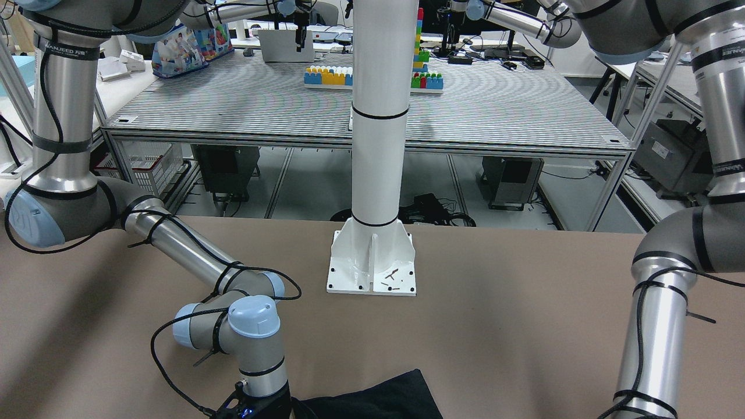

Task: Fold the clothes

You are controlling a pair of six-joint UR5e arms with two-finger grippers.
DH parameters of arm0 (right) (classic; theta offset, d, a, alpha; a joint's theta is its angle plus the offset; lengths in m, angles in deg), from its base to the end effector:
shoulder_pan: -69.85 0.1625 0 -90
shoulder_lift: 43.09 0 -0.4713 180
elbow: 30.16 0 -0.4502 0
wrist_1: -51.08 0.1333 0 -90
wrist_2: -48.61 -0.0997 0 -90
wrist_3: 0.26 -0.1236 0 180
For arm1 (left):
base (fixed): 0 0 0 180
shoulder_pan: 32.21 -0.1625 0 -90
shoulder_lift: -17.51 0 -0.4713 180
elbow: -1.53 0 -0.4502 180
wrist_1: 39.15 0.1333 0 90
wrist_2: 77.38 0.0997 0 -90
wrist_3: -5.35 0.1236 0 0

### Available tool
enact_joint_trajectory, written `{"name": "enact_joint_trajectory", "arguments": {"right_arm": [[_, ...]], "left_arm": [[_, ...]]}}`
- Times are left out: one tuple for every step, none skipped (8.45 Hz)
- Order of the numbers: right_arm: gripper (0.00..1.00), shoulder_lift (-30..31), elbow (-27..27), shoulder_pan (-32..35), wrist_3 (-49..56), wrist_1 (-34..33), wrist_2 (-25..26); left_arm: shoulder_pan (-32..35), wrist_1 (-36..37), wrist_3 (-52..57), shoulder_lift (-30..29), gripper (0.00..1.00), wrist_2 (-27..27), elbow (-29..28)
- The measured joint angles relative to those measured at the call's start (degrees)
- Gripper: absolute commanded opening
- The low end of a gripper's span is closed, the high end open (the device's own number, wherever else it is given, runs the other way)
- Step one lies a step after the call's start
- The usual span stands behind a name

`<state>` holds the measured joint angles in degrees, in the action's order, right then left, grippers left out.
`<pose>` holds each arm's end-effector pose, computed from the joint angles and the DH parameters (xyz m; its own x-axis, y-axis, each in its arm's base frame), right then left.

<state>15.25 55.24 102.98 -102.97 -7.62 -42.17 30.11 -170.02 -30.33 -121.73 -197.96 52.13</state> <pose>-0.6029 -0.5506 0.3388 0.3104 0.4653 0.8289 -0.6203 0.7599 -0.1943 0.3771 -0.8705 0.3835 0.6423 0.2810 -0.7131 0.0990 0.8921 0.4408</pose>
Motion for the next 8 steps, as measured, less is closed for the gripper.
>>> {"name": "enact_joint_trajectory", "arguments": {"right_arm": [[0.00, 1.44, 3.01, -0.14, 0.14, -1.43, -0.29], [0.00, 4.08, 7.62, -1.18, 0.27, -2.93, -0.46], [0.00, 7.32, 12.46, -3.63, 0.26, -3.86, 0.04], [0.00, 9.87, 16.39, -6.49, 0.05, -4.30, 1.41], [0.00, 11.36, 18.55, -9.02, -0.15, -4.52, 3.29], [0.00, 12.10, 19.41, -10.49, -0.22, -4.57, 4.54], [0.00, 12.48, 19.76, -11.18, -0.10, -4.57, 5.15], [0.00, 12.62, 19.91, -11.43, 0.27, -4.58, 5.37]], "left_arm": [[-0.01, 0.00, 0.00, 0.05, 1.00, 0.00, 0.16], [-0.04, 0.00, -0.04, 0.36, 1.00, 0.00, 0.59], [-0.03, 0.00, -0.07, 0.85, 1.00, 0.00, 1.18], [-0.05, 0.00, -0.10, 1.28, 1.00, 0.00, 1.70], [-0.09, 0.00, -0.23, 1.52, 1.00, 0.00, 2.09], [-0.18, 0.00, -0.41, 1.62, 1.00, 0.00, 2.27], [-0.22, 0.00, -0.53, 1.66, 1.00, 0.00, 2.35], [-0.24, -0.04, -0.58, 1.71, 1.00, 0.00, 2.41]]}}
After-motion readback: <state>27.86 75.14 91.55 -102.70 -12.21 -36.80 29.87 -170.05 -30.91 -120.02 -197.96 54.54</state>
